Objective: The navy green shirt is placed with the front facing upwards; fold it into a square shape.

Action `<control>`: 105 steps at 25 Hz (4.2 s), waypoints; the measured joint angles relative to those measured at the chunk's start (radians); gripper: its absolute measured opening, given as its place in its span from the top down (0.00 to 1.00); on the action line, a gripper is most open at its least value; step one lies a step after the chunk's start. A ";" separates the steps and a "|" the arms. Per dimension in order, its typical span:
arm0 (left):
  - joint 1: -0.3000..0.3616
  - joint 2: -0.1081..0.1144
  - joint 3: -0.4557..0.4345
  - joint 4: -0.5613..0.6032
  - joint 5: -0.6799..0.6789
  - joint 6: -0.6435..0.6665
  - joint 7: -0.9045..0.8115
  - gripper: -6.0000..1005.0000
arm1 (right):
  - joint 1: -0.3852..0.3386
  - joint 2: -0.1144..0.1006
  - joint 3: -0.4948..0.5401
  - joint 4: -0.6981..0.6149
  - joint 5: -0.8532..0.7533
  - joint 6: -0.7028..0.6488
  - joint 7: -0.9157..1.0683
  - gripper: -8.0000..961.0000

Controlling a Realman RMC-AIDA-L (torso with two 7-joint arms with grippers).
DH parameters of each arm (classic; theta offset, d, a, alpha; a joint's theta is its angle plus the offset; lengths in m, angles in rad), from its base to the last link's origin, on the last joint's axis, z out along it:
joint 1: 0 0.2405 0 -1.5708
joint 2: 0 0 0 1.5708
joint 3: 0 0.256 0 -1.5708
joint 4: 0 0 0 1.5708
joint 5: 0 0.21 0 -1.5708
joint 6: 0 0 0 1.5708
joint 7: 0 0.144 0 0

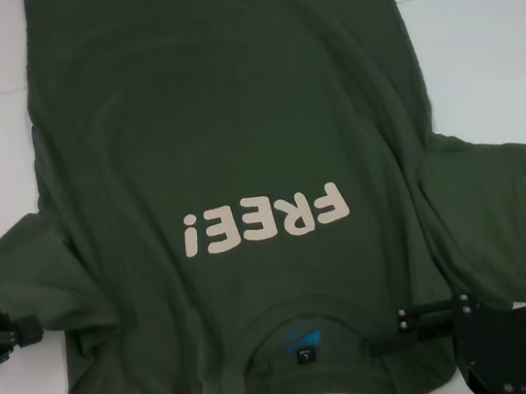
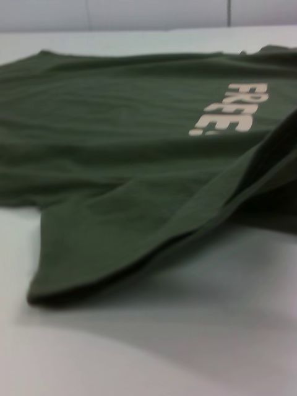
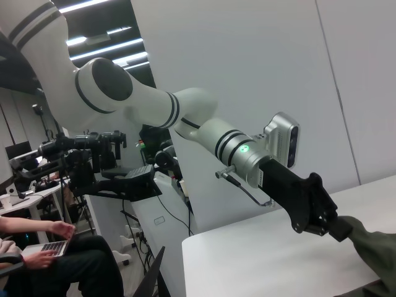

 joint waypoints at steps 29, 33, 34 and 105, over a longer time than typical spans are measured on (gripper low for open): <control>-0.131 -0.036 0.047 -0.145 -0.110 -0.021 0.117 0.99 | 0.002 0.009 0.003 0.000 0.000 0.016 0.000 0.27; -0.152 -0.045 0.092 -0.172 -0.110 -0.077 0.110 0.99 | 0.003 0.009 0.013 0.000 0.001 0.016 0.000 0.27; -0.155 -0.049 0.104 -0.174 -0.109 -0.094 0.107 0.99 | 0.003 0.009 0.015 0.000 0.001 0.015 0.000 0.27; -0.064 -0.073 0.168 0.006 -0.117 -0.299 -0.017 0.27 | 0.012 0.009 0.027 -0.001 0.003 0.004 0.002 0.27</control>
